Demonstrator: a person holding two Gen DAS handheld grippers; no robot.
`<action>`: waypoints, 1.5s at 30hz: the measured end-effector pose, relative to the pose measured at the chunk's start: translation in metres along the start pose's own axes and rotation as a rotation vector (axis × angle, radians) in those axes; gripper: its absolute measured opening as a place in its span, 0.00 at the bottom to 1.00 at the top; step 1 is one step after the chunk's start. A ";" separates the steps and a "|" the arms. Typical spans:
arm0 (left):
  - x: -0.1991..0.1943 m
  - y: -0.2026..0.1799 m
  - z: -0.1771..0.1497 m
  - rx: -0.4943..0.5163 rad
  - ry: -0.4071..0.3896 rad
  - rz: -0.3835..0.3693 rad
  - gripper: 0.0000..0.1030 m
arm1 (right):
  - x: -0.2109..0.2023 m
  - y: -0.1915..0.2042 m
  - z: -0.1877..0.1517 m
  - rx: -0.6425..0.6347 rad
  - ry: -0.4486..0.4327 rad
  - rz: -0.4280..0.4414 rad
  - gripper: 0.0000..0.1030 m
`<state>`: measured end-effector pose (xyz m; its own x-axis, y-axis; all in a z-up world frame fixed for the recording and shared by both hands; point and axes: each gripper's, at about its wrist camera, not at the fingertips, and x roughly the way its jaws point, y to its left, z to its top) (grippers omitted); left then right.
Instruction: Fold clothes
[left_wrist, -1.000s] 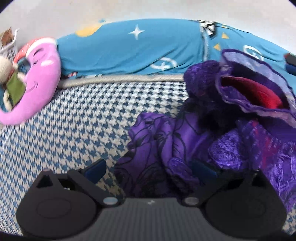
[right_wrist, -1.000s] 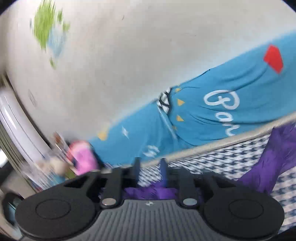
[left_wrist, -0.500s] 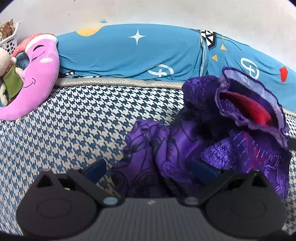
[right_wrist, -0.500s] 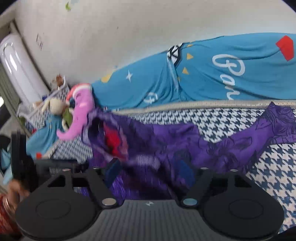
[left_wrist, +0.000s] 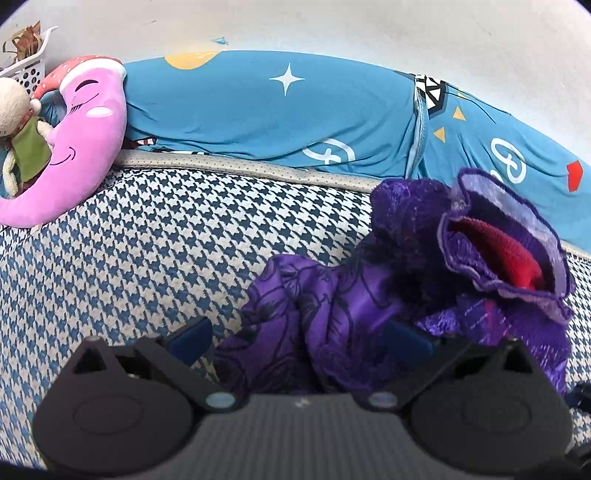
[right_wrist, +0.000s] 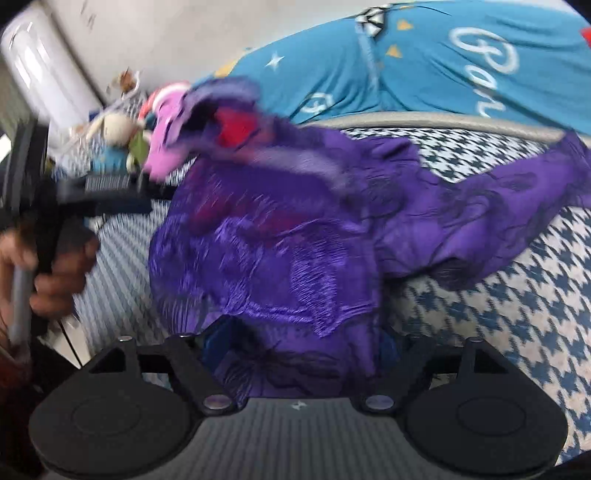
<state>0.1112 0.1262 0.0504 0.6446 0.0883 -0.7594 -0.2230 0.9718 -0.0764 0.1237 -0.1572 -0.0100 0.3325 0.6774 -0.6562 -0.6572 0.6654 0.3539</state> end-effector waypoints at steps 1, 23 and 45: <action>0.000 -0.001 0.000 -0.003 0.000 -0.001 1.00 | 0.002 0.005 -0.001 -0.020 -0.004 -0.005 0.51; -0.002 -0.014 0.012 -0.074 -0.012 -0.016 1.00 | -0.173 -0.040 0.016 0.374 -0.598 -0.715 0.17; 0.007 -0.080 -0.010 0.147 0.070 -0.057 1.00 | -0.174 -0.059 -0.002 0.384 -0.388 -0.770 0.65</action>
<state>0.1259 0.0464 0.0446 0.5996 0.0220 -0.8000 -0.0751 0.9968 -0.0288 0.1037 -0.3148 0.0820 0.8300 0.0196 -0.5575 0.0819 0.9843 0.1566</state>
